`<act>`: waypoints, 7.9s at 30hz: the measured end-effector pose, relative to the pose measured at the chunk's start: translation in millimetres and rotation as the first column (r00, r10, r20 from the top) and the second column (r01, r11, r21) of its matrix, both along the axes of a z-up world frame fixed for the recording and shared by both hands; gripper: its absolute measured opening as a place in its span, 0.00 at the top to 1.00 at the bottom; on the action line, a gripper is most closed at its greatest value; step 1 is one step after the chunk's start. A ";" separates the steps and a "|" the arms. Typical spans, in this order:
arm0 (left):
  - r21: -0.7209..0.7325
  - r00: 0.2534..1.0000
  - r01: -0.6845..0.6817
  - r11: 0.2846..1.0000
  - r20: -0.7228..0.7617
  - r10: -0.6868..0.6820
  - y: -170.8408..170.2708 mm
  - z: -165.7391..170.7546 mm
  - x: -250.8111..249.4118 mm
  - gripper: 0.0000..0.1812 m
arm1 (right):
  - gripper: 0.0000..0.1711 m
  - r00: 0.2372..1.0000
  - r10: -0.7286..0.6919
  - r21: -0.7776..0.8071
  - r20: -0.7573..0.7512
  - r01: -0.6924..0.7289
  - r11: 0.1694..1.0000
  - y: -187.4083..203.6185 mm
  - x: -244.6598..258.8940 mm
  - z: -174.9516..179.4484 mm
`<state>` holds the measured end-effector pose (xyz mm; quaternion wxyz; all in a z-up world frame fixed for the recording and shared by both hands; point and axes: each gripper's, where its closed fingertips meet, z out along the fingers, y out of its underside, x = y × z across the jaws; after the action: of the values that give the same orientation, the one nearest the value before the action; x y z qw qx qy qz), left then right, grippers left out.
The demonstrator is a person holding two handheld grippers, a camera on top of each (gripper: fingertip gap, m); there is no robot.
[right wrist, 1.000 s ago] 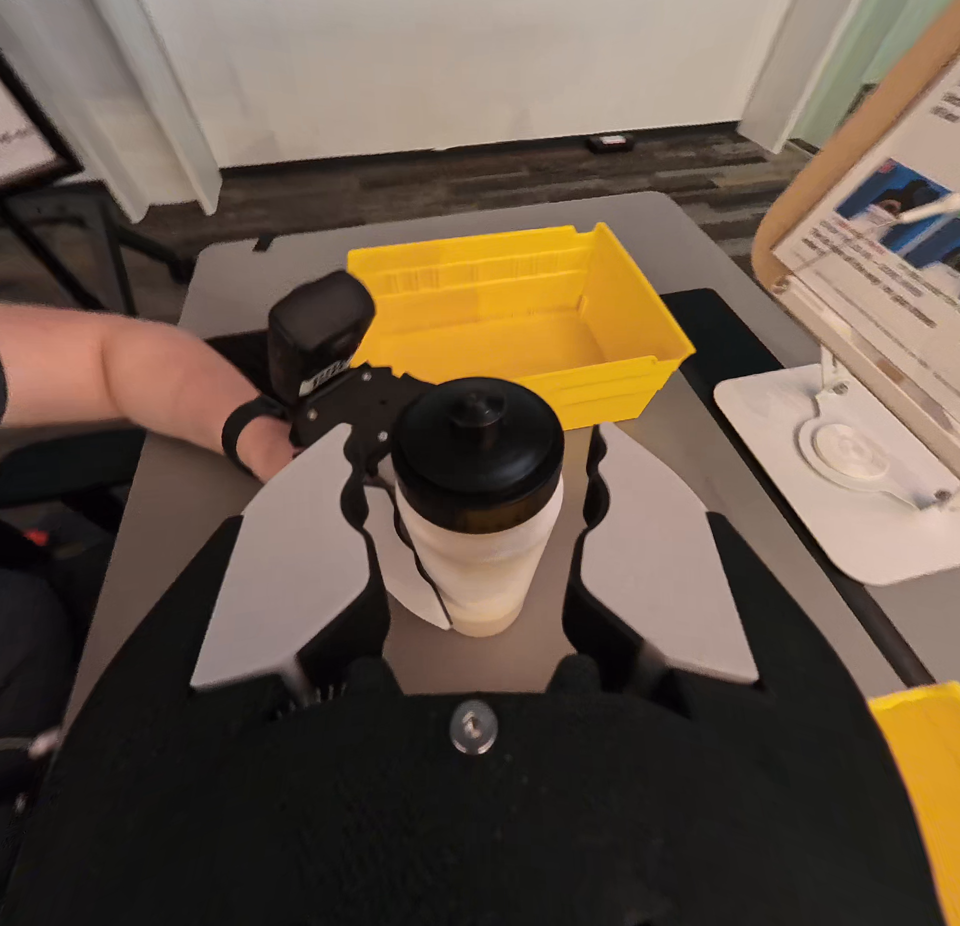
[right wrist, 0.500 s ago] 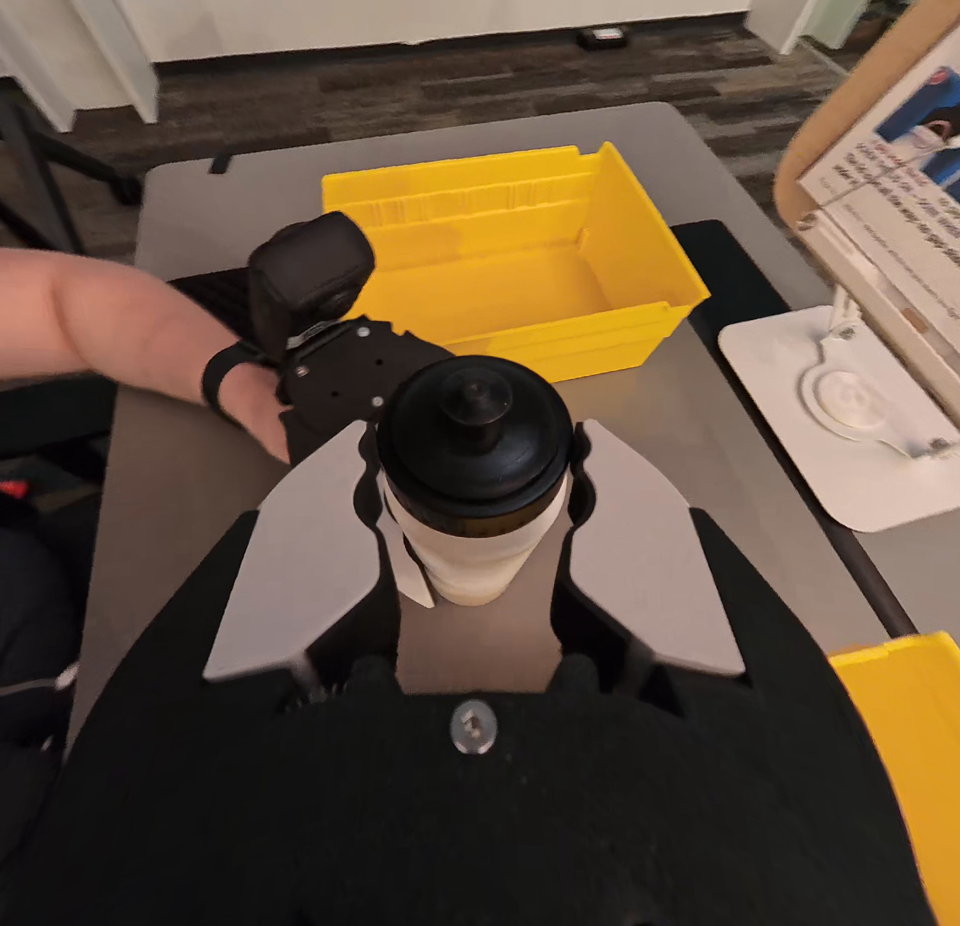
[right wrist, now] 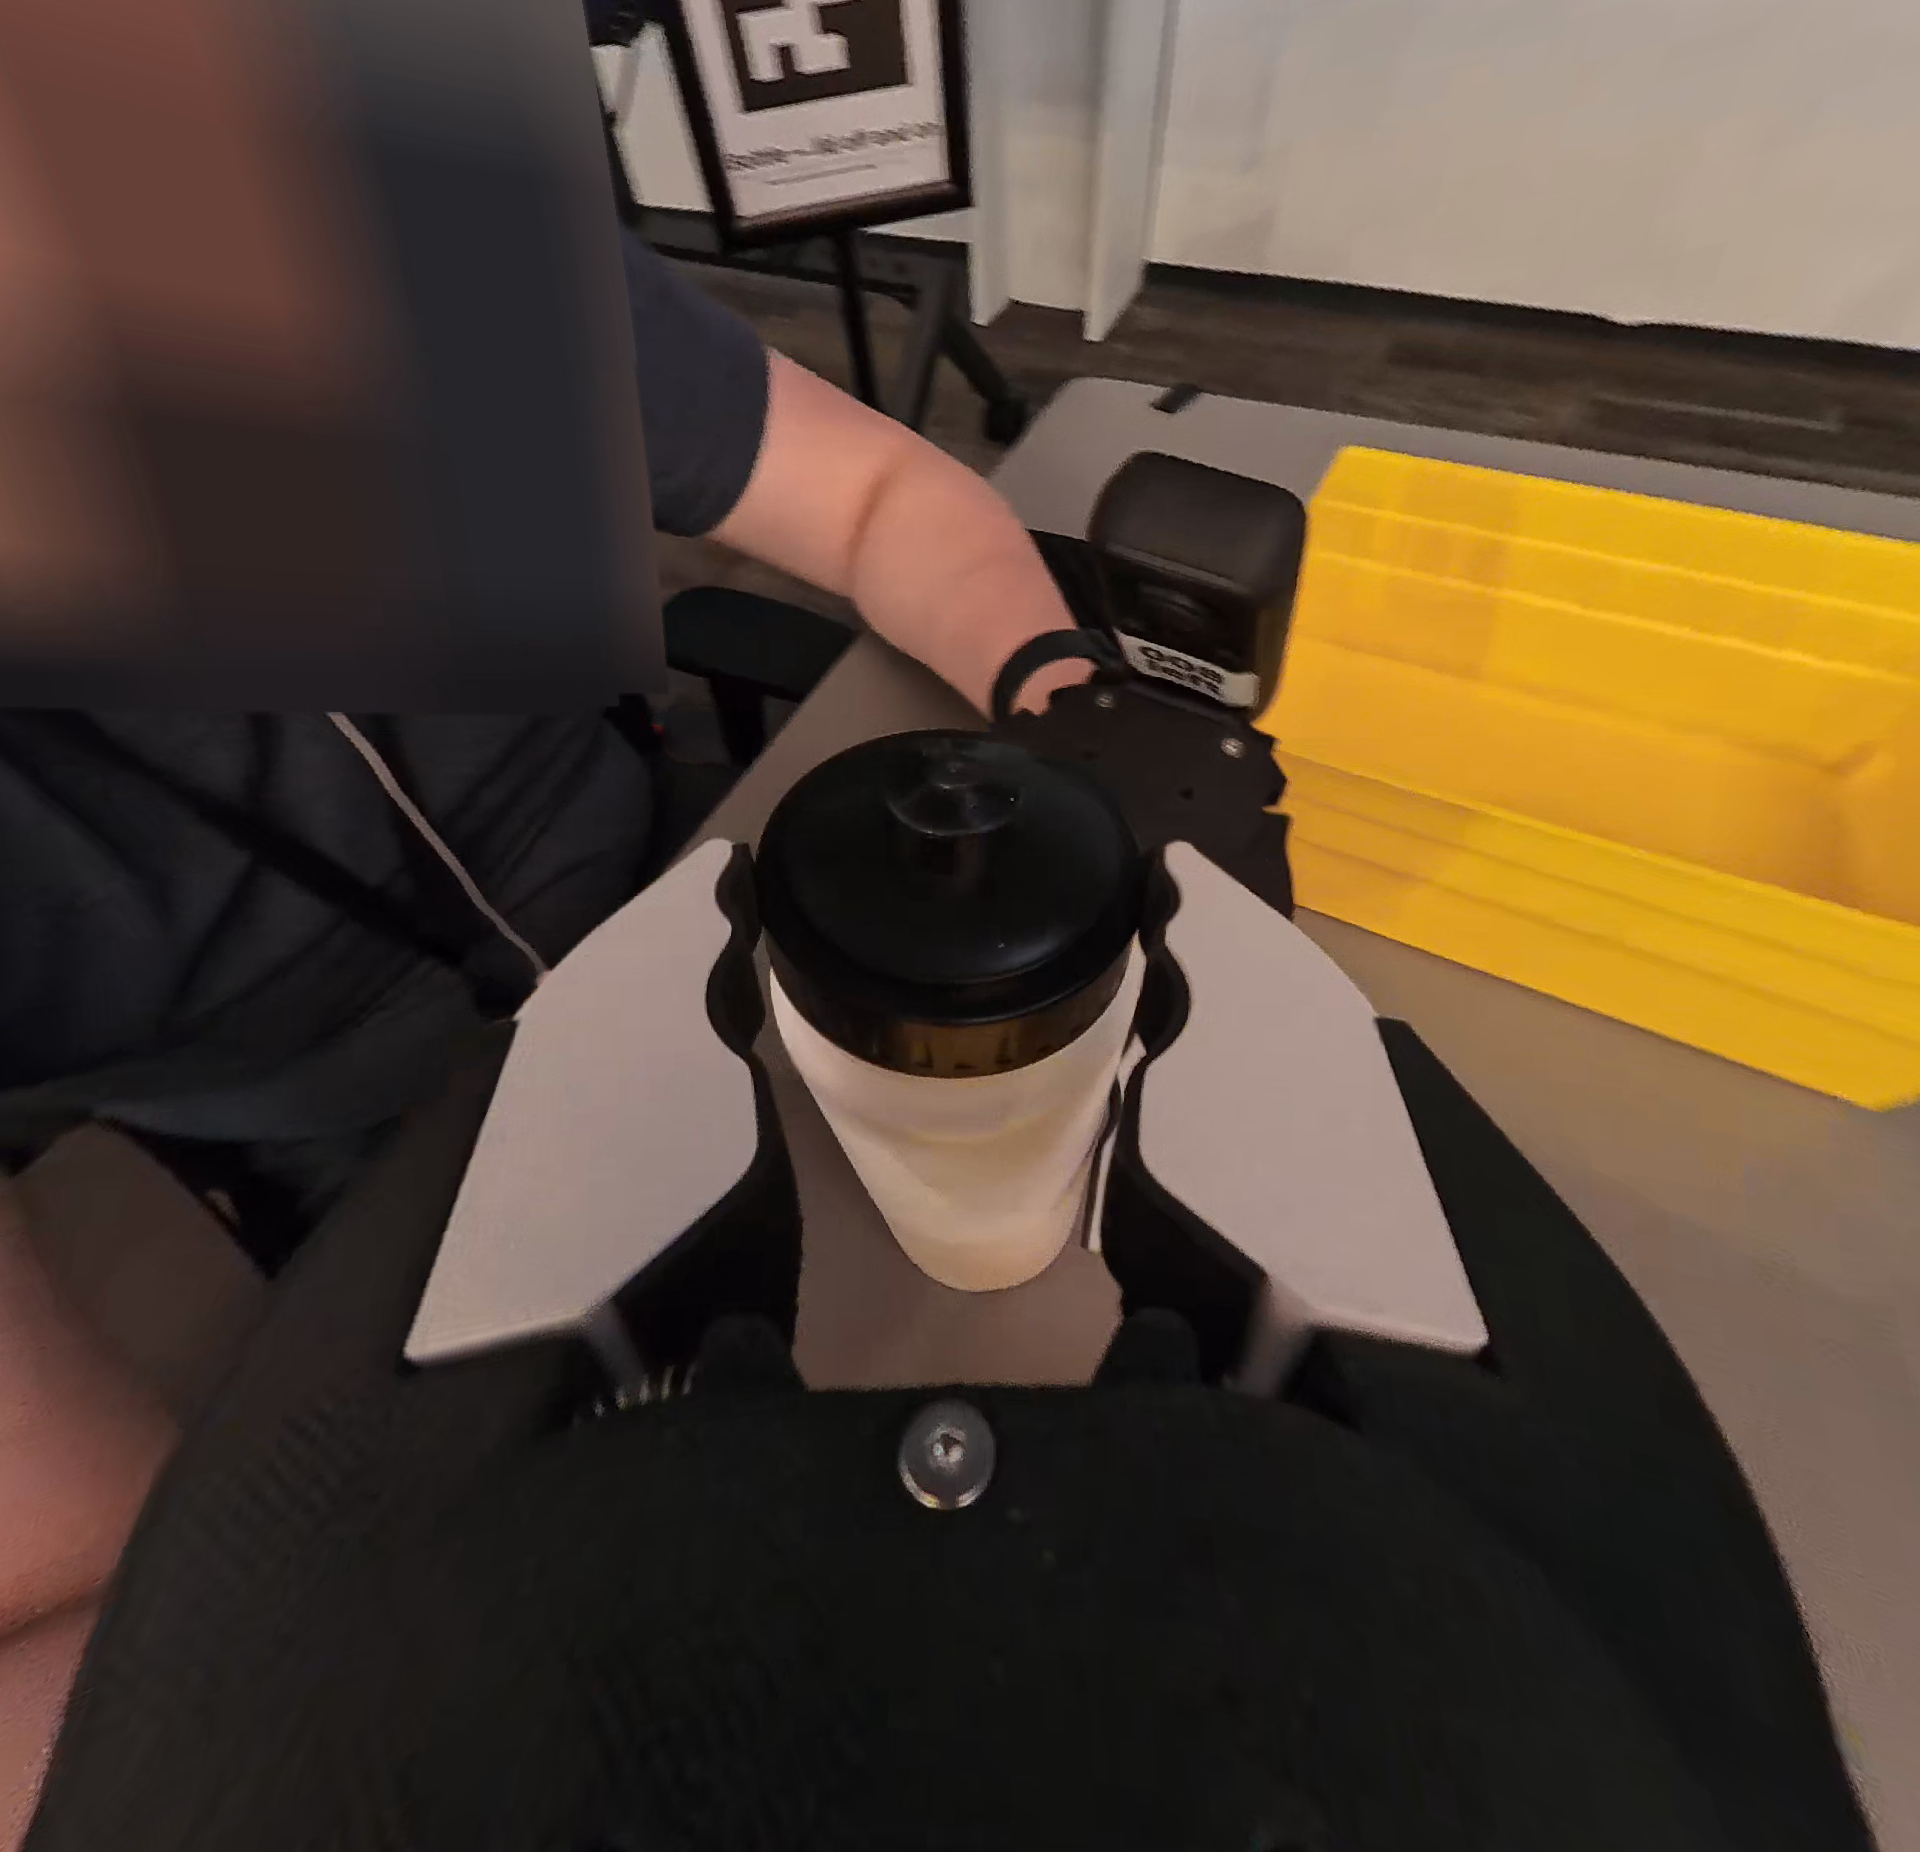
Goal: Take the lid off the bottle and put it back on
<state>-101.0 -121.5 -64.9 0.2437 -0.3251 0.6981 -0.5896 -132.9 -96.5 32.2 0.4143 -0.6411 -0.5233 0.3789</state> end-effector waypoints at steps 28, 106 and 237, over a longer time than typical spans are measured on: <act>0.043 0.828 -0.559 0.828 -0.029 0.561 83.7 -0.7 21.0 0.52 | 0.58 0.664 -0.707 0.156 0.244 0.692 0.705 77.4 19.5 0.7; 0.052 0.787 -0.614 0.788 -0.038 0.616 91.8 -1.4 19.9 0.52 | 0.58 0.782 -0.617 0.071 0.094 0.613 0.787 80.3 17.7 2.1; 0.059 0.723 -0.685 0.726 -0.070 0.687 109.8 -2.3 15.5 0.52 | 0.55 0.723 -0.690 0.159 0.032 0.678 0.717 102.7 14.5 -7.5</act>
<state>-85.4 -11.7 -67.1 0.4183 -0.5820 0.5466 -0.4330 -118.3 6.2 24.8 0.5439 -0.7755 -0.2917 0.1332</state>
